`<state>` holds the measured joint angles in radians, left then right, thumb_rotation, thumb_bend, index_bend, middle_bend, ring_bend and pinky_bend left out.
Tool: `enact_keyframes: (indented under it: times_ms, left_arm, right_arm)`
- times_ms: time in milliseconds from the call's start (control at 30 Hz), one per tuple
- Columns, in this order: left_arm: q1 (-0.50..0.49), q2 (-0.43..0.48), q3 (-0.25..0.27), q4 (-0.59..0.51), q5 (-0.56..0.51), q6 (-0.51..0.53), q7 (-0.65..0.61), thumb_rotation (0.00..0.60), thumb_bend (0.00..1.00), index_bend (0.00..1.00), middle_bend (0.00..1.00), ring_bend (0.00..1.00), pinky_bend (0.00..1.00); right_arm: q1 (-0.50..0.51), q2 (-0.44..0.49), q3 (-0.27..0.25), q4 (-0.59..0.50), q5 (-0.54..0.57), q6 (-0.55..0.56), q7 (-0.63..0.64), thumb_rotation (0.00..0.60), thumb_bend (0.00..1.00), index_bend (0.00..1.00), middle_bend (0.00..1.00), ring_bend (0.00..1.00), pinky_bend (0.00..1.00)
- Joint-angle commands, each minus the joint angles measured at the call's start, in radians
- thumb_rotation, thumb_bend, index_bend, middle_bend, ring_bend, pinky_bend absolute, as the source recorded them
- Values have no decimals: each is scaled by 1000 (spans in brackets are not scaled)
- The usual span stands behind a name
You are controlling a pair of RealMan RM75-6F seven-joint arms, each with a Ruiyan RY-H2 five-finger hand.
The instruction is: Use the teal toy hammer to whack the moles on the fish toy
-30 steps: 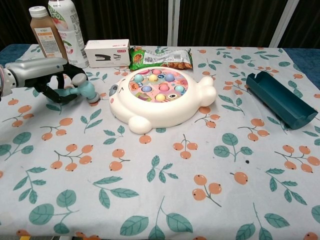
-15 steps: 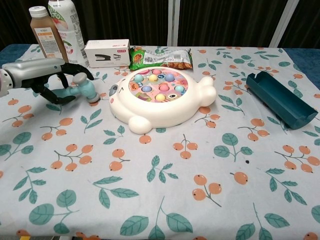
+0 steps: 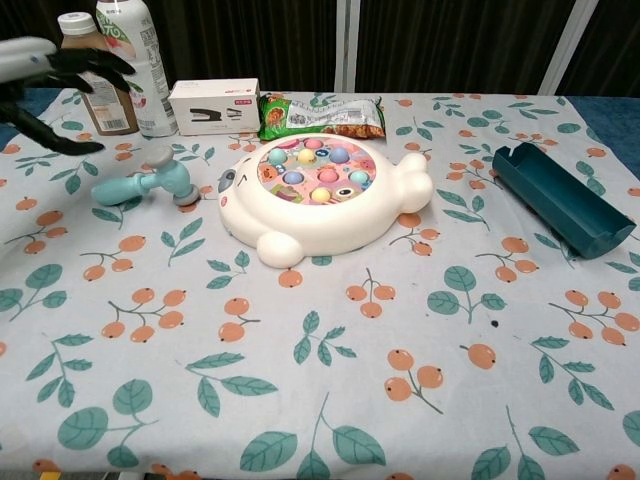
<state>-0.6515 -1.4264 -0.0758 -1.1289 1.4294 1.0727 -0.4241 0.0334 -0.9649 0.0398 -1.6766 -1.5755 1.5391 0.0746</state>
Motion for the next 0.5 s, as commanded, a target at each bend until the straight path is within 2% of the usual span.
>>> enact_keyframes:
  times_ms: [33,233,367,500]
  left_arm:
    - [96,101,-41,-88,-110,72,103,600,236,146,160,45,162]
    - [255,176,-27,-212,-182,244,256,600,226,179,173,45,160]
    - [363,196,16,-299,-148,383,316,600,215,179,173,45,156]
    - [428,216,57,-384,-110,448,371,600,212,179,173,45,152]
  right_arm:
    - [10,13,2,6,5,-19,39,600,213,10,127,0,0]
    - [35,16,1,29,1,-60,117,600,213,9,128,0,0]
    - [40,-2,-4,40,-6,-67,122,600,213,10,126,0,0]
    - [34,-22,-13,38,-24,-50,98,600,213,9,118,0,0]
